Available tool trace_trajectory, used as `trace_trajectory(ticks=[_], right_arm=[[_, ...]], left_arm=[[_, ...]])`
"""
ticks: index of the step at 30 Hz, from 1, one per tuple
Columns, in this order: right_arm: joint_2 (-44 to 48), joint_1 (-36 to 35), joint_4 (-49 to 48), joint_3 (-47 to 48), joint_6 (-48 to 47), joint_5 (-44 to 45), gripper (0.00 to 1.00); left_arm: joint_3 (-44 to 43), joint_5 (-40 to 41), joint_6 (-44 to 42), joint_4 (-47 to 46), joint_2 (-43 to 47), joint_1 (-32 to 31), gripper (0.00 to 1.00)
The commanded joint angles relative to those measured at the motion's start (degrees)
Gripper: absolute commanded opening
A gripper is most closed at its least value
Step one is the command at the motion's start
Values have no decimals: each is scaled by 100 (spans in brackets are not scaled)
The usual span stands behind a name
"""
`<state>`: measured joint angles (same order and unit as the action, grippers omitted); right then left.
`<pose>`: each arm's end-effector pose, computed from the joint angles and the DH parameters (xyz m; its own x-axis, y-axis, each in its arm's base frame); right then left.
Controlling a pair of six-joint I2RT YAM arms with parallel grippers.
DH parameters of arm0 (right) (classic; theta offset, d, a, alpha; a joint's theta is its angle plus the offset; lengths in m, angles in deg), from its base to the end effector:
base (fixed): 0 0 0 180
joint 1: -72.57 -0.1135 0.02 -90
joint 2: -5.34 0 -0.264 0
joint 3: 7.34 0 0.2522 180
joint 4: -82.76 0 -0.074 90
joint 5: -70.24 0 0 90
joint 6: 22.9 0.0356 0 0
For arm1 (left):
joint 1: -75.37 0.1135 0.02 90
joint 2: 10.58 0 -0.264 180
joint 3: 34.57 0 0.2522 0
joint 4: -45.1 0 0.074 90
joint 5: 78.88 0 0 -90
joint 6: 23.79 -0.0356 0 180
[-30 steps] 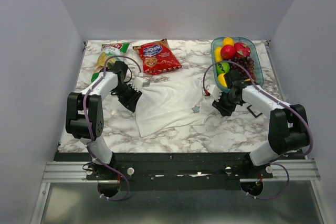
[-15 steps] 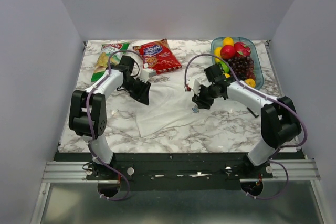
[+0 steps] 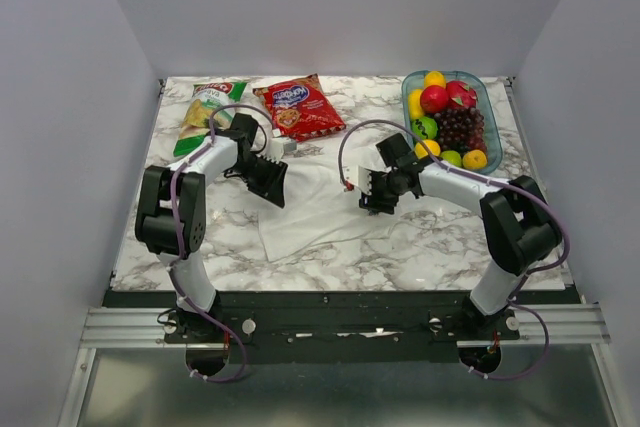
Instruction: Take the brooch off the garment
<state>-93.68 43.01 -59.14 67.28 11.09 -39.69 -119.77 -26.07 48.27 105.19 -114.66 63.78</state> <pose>0.2904 0.1786 0.1747 0.0667 -0.8583 -0.5088 -0.9755 0.0509 -0.2138 0.3311 -0.0899 0.1875 -0.8306 0.4208 -0.3648 0.5562 0.6596 -0.5055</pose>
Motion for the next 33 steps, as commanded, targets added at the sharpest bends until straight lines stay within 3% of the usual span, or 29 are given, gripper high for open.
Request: trace_trajectory(ticks=[1, 18, 33], right_arm=[[-108, -138, -175, -223, -419, 103, 64], [-126, -208, -289, -382, -789, 217, 72], [779, -208, -1001, -619, -464, 129, 61]], left_arm=[[-81, -201, 97, -45, -113, 8, 43], [-327, -262, 97, 35, -359, 8, 43], [-248, -324, 97, -27, -315, 8, 43]])
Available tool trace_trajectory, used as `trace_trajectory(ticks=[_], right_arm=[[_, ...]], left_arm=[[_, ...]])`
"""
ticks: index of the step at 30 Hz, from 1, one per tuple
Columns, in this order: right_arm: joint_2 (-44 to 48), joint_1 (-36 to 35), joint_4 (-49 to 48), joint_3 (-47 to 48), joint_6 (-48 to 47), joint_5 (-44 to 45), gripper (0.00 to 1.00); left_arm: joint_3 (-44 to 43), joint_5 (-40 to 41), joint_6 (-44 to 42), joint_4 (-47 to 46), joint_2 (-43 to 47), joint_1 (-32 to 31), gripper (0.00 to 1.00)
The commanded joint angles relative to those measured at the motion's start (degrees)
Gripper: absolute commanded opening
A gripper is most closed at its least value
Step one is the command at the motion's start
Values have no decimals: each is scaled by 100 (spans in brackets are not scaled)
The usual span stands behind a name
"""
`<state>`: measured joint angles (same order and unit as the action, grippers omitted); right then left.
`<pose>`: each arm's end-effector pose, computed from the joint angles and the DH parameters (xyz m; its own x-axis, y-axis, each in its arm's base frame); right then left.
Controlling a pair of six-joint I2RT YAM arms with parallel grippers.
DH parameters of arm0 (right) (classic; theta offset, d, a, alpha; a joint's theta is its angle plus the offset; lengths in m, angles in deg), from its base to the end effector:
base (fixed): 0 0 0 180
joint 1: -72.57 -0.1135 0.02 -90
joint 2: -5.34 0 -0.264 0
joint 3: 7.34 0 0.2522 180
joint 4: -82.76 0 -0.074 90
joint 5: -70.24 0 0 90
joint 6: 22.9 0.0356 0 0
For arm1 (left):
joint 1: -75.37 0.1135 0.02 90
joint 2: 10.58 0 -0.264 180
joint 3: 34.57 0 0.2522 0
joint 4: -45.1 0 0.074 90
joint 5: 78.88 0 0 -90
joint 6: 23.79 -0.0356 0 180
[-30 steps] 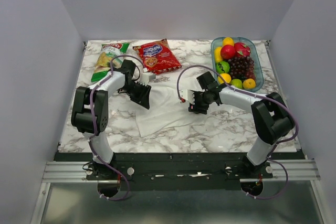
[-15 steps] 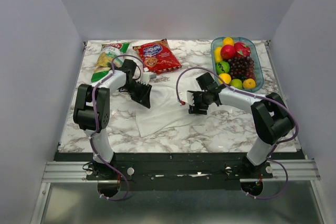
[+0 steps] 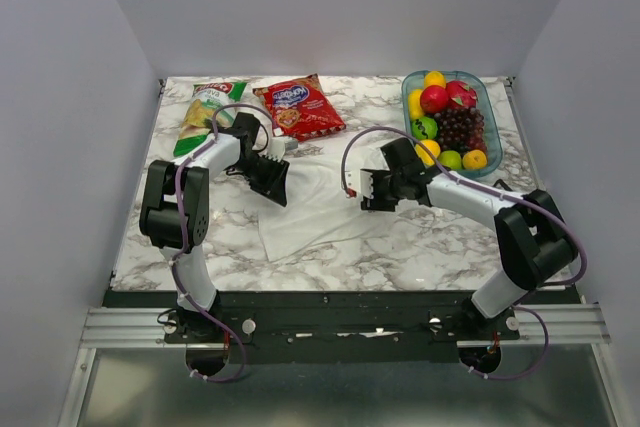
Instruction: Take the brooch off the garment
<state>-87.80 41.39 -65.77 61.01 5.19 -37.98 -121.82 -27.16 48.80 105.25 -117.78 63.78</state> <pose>0.2708 0.1769 0.1817 0.2299 -0.8403 -0.4909 -0.9292 -0.0395 -0.3676 0.3410 -0.0925 0.1792 -0.8424 0.4125 -0.3467 0.5388 0.6541 -0.5309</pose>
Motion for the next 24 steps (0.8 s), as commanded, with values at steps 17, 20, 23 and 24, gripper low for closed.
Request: trace_trajectory(ticks=[17, 20, 23, 24], right_arm=[[-301, -46, 399, 113, -876, -279, 60], [-406, -46, 391, 166, -893, -261, 60], [-468, -46, 268, 184, -867, -174, 60], [-477, -46, 233, 193, -867, -147, 59]], left_arm=[[-42, -206, 1, 28, -3, 8, 42], [-51, -197, 1, 28, -3, 8, 43], [-51, -206, 9, 28, 6, 8, 42], [-60, -206, 9, 37, -3, 8, 42]])
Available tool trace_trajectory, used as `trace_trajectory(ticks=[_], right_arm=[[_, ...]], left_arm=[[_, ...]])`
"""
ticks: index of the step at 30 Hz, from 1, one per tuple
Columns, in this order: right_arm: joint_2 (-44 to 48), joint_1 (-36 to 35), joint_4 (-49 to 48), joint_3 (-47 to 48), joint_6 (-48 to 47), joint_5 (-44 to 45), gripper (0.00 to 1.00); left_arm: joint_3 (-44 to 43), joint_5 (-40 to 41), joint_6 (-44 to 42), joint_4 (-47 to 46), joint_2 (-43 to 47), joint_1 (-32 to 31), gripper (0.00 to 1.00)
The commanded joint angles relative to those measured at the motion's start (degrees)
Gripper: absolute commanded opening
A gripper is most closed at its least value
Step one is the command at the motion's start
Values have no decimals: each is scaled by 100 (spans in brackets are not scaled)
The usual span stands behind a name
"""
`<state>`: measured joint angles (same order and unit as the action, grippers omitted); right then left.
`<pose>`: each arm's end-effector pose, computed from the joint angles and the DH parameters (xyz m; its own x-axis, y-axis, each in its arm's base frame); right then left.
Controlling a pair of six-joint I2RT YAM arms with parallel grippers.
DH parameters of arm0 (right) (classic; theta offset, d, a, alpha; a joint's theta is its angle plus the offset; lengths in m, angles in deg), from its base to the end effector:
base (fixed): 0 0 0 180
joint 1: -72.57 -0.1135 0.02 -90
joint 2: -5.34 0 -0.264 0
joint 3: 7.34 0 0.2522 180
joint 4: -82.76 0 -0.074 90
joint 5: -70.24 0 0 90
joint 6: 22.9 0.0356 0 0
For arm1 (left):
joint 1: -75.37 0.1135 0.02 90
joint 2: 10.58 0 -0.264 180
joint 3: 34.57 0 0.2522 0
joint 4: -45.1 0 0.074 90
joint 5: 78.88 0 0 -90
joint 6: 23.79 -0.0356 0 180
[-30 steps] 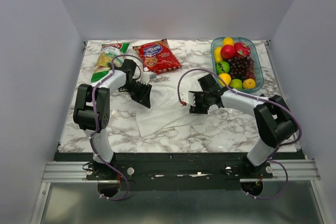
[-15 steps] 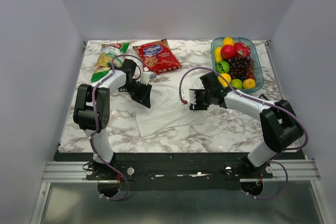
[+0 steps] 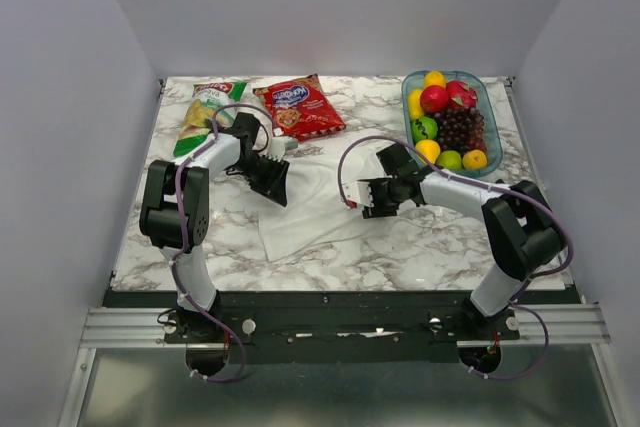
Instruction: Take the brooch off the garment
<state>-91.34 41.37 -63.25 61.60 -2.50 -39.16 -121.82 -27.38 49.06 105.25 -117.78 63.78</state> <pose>0.2718 0.1784 0.1636 0.3215 -0.8388 -0.4393 -0.9233 -0.1748 -0.3419 0.3410 -0.0926 0.1793 -0.8448 0.4088 -0.3451 0.5350 0.6537 -0.5353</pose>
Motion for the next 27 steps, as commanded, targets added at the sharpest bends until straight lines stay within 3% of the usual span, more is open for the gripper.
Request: trace_trajectory(ticks=[1, 13, 19, 23, 27], right_arm=[[-105, -44, -71, 116, -54, 23, 59], [211, -44, -810, 133, 438, 94, 54], [115, -44, -810, 186, 605, 112, 46], [80, -44, -766, 221, 658, 103, 35], [9, -44, -678, 283, 641, 112, 33]], left_arm=[[-60, -175, -17, 37, -3, 8, 42], [-104, -175, -17, 37, -55, 8, 43], [-104, -175, -8, 28, -38, 17, 42], [-86, -184, 1, 19, -21, 8, 42], [-77, -193, 1, 10, -38, 8, 43]])
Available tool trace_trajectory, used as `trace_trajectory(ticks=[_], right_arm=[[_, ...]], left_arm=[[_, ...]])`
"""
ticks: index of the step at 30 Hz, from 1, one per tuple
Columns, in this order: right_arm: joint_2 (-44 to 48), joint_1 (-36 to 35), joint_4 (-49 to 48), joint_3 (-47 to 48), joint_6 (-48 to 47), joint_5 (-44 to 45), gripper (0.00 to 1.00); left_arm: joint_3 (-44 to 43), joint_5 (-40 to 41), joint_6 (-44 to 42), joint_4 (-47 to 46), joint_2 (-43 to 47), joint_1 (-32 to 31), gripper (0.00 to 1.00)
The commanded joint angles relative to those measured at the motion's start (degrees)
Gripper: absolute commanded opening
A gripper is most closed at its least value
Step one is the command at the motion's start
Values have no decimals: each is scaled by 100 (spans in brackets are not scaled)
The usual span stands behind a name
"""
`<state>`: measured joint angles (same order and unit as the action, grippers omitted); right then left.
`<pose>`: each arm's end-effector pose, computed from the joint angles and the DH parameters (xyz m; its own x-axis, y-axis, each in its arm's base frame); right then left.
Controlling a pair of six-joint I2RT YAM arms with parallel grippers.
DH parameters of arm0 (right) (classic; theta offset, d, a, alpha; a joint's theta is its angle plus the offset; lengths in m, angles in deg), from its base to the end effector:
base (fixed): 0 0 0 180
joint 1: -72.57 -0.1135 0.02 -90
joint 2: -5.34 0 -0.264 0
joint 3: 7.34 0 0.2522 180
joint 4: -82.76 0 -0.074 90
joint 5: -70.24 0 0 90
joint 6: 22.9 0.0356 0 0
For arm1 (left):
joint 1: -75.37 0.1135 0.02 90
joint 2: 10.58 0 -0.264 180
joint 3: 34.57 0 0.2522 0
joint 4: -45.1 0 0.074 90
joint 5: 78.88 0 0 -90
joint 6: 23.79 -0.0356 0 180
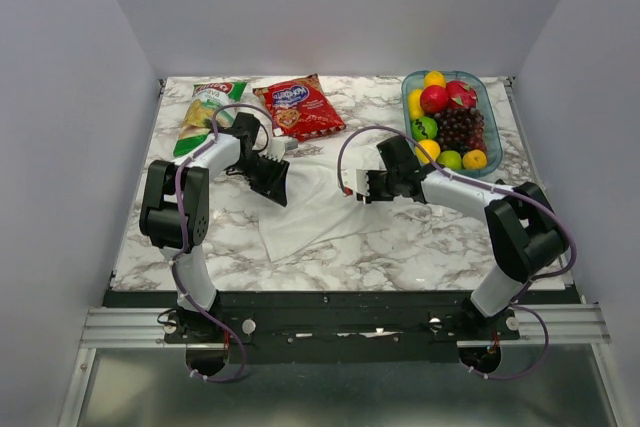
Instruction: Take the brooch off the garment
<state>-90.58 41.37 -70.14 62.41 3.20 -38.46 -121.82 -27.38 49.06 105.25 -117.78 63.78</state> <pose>0.2832 0.1849 0.1785 0.2863 -0.8210 -0.4939 -0.9037 -0.0601 -0.4240 0.3410 -0.0926 0.1793 -0.8448 0.4088 -0.3451 0.5350 0.6537 -0.5353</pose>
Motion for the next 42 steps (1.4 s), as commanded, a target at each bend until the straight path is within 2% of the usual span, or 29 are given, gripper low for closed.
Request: trace_trajectory(ticks=[1, 21, 22, 27, 30, 36, 42], right_arm=[[-93, -44, 36, 211, 71, 50, 33], [-507, -44, 467, 606, -35, -257, 34], [-524, -44, 520, 650, -26, -292, 33], [-726, -44, 1099, 1044, 62, -608, 14], [-823, -44, 1469, 1378, 290, -714, 10], [-849, -44, 2154, 1775, 878, -829, 9], [-1078, -53, 3322, 2574, 1678, -398, 7]], left_arm=[[-86, -202, 18, 10, -38, 8, 42], [-147, -272, 71, -42, -91, -18, 42], [-156, -289, 80, -34, -108, -27, 42], [-270, -500, 89, -51, -170, -80, 42], [-332, -676, 115, -95, -179, -97, 42], [-52, -843, 176, -472, 49, -97, 42], [667, -1124, 422, -1526, 550, -150, 42]])
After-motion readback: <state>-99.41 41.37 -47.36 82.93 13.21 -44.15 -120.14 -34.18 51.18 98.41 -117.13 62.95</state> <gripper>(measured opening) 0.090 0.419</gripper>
